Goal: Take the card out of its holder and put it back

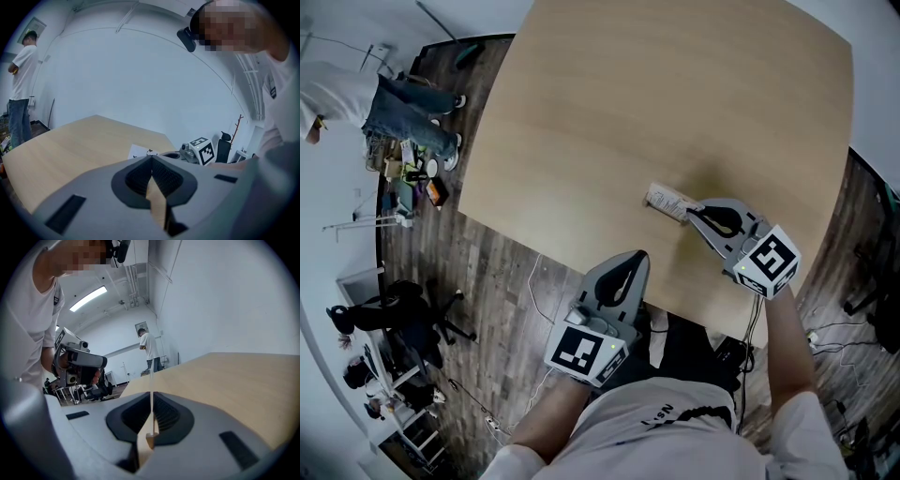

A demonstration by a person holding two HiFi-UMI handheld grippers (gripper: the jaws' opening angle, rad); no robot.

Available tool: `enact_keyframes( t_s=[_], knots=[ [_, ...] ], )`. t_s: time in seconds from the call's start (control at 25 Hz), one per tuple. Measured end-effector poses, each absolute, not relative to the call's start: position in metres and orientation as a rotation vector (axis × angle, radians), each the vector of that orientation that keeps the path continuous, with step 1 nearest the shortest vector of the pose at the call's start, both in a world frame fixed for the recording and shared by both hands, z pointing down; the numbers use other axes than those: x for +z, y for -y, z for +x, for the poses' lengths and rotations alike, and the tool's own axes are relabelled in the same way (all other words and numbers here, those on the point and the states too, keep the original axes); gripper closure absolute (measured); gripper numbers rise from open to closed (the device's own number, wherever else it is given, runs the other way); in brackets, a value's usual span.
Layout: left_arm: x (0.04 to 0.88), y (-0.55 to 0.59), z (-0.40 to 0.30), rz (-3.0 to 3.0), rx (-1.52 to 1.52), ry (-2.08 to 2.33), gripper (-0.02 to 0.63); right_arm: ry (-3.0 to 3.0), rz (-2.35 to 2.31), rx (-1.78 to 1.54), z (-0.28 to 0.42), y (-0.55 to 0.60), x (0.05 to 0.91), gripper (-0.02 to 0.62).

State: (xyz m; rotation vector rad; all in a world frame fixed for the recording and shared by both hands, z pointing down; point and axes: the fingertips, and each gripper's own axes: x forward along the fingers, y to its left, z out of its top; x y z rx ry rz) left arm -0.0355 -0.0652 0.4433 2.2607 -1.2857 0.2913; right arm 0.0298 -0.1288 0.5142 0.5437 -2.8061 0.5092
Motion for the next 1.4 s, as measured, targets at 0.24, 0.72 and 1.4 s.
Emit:
enact_keyframes(
  t_s=[0.24,0.72,1.4],
  knots=[
    [0.444,0.066,-0.033,2.264,0.291,1.284,0.594,2.772,0.544,0.490,0.029,0.125,0.526,0.569],
    [0.448,0.062,-0.035,2.275,0.278,1.256,0.594,2.686,0.536,0.484,0.028,0.115,0.548,0.566],
    [0.394,0.025,-0.036,2.441,0.222,1.155,0.594,2.654,0.978,0.465,0.035,0.062,0.445,0.568]
  ],
)
